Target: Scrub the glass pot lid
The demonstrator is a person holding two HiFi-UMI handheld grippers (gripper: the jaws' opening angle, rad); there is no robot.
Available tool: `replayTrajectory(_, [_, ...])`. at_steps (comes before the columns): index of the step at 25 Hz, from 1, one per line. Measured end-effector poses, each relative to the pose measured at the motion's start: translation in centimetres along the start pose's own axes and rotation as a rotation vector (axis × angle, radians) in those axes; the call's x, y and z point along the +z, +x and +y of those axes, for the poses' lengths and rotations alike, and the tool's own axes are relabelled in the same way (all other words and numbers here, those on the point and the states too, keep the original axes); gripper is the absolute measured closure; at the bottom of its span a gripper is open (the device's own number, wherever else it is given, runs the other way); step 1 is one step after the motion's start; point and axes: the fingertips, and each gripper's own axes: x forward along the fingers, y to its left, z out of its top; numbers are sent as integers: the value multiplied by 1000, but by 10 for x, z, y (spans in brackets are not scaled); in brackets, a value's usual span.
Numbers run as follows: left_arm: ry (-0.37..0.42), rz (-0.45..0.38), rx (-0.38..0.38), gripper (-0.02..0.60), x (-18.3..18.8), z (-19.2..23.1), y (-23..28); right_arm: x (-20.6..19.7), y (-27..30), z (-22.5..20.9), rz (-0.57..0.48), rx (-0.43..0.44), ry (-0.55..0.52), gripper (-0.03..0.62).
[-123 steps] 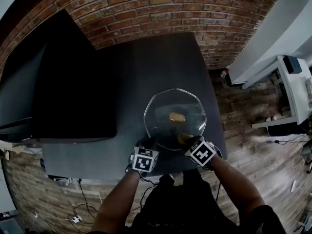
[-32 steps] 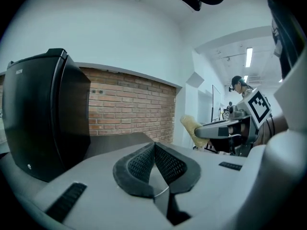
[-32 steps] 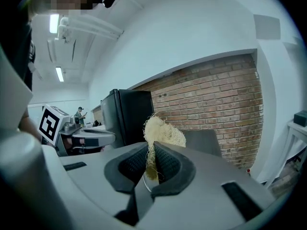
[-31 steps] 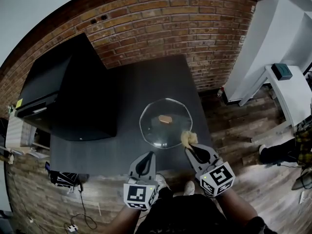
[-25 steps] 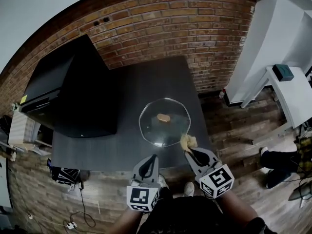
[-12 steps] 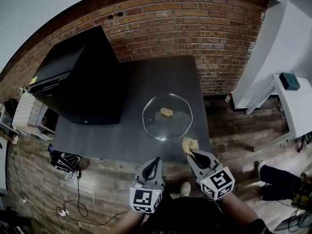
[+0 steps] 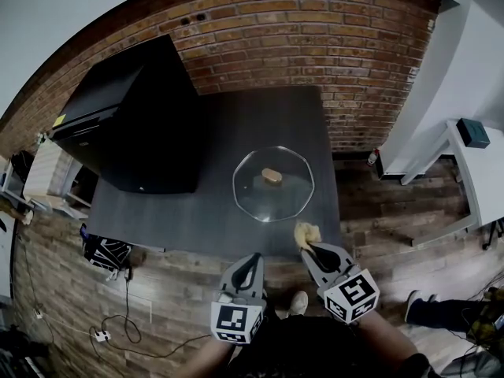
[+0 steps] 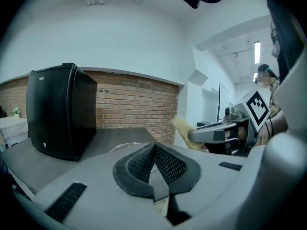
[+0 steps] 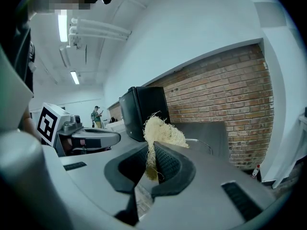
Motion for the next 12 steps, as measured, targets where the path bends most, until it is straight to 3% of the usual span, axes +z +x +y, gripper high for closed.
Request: replayTrajectory(12, [6,-7,0,549,5,-1,3,0,0,0,2,7,-1,553])
